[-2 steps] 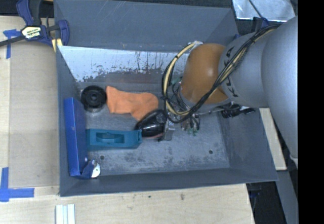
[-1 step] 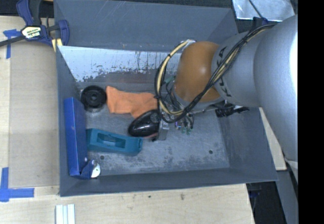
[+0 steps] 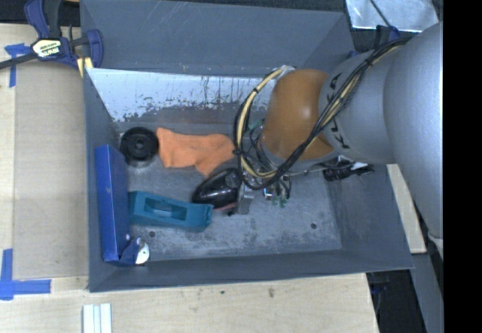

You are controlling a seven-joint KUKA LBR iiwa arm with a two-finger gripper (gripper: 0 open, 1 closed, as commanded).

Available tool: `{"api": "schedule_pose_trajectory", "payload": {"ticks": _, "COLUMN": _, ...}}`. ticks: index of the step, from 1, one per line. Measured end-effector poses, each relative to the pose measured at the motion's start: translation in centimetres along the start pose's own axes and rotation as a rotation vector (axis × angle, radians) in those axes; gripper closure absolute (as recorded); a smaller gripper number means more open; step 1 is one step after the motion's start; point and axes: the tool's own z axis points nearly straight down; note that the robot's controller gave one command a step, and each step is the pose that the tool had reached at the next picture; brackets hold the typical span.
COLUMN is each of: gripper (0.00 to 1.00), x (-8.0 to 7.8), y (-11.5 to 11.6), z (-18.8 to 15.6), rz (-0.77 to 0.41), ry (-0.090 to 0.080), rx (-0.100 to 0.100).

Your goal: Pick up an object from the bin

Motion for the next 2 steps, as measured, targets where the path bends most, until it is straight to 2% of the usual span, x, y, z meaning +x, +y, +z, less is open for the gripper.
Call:
{"api": "schedule_pose_trajectory", "payload": {"ticks": 1, "gripper": 1.0, "x": 0.2, "y": -1.6, "z": -4.5, "rz": 0.009, "ry": 0.013, "rx": 0.003}}
{"api": "schedule_pose_trajectory", "payload": {"ticks": 2, "gripper": 1.0, "x": -1.0, "y": 0.2, "z": -6.0, "rz": 0.019, "ry": -0.007, "rx": -0.001}}
